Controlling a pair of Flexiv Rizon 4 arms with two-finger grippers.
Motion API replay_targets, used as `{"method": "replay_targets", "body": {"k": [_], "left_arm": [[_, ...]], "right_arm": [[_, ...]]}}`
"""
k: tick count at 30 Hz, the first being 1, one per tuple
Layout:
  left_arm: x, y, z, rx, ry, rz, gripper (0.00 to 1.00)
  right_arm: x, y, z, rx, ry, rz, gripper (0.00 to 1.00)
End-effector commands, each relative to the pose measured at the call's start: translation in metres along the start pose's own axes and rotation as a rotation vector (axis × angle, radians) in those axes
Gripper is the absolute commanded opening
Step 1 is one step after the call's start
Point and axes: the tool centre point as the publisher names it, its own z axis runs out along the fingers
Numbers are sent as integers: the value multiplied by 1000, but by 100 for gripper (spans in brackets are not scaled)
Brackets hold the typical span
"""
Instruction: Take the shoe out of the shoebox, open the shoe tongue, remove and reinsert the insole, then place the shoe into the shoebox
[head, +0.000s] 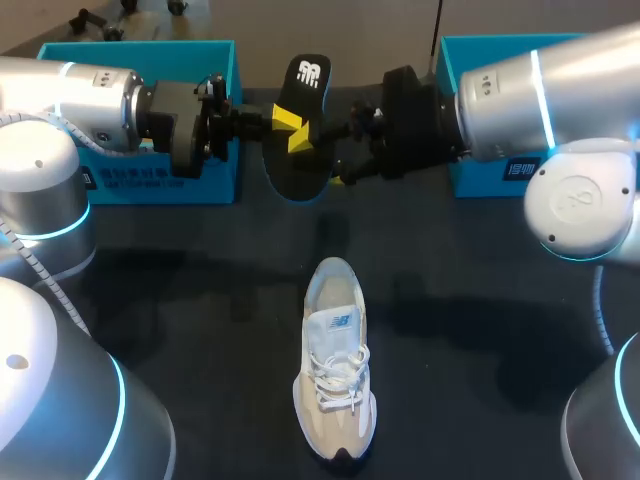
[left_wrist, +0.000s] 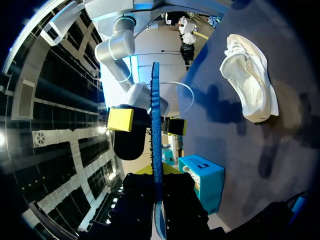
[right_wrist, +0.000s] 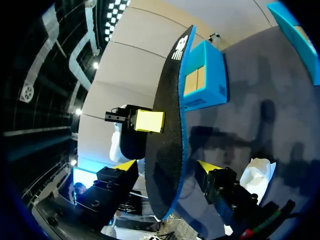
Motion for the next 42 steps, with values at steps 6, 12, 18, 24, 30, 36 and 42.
{"method": "replay_targets", "body": {"k": [6,12,18,24,30,36,42], "left_arm": [[0,0,1,-2,1,2,0],[0,0,1,-2,1,2,0],[0,0,1,-2,1,2,0],[0,0,1,-2,1,2,0],[0,0,1,-2,1,2,0],[0,0,1,-2,1,2,0],[0,0,1,-2,1,2,0]], "right_arm": [[-1,0,2,-3,8,-1,75],[-1,0,2,-3,8,-1,75],[-1,0,2,-3,8,-1,75],[-1,0,2,-3,8,-1,75],[-1,0,2,-3,8,-1,75],[-3,7,-5,-33,86,17,43],[-3,8,-6,-33,91,15,40]]}}
